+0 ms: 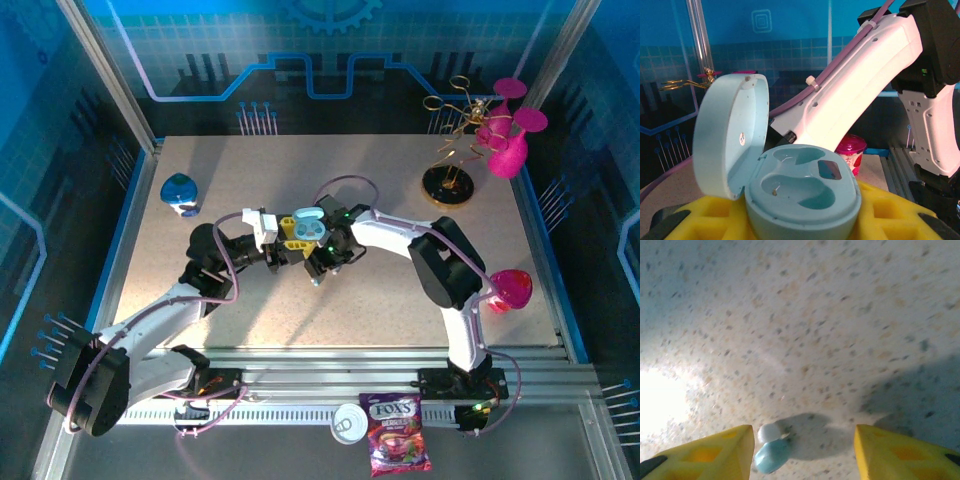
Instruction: Insert the wireless bluetooth earbuds into the charging case
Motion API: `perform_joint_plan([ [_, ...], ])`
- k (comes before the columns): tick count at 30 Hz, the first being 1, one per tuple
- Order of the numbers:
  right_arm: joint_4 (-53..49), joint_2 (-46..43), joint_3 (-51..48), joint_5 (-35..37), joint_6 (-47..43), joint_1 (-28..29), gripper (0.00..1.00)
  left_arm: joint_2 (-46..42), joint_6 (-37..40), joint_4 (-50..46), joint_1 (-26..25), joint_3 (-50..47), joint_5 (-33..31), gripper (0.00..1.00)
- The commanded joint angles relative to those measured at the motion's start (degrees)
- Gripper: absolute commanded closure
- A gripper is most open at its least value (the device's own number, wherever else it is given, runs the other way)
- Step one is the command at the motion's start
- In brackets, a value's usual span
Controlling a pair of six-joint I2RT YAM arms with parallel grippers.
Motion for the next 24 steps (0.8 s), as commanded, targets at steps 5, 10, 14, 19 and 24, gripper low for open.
perform_joint_plan([
  [5, 4.8, -10.2, -7.4, 1.7, 3.0, 1.1, 0.37, -1.5, 1.3, 0.4, -0.3, -0.3, 0.2, 0.70],
  [10, 11.2, -16.3, -16.1, 11.0, 15.2, 1.1, 0.33, -2.6, 1.4, 0.5, -0.3, -0.6, 0.0, 0.70],
  [14, 16.4, -20.0, -23.5, 14.7, 24.0, 1.2, 0.35, -2.9, 1.1, 0.9, -0.4, -0.8, 0.0, 0.70],
  [19, 19.2, -18.3, -24.7, 10.0, 25.7, 1.2, 0.38, -2.6, 0.9, 1.4, -0.4, -0.8, 0.0, 0.70],
  [24, 20.1, -14.9, -22.5, 9.2, 24.8, 1.2, 0.41, -2.2, 0.7, 1.6, -0.4, -0.7, 0.1, 0.70],
])
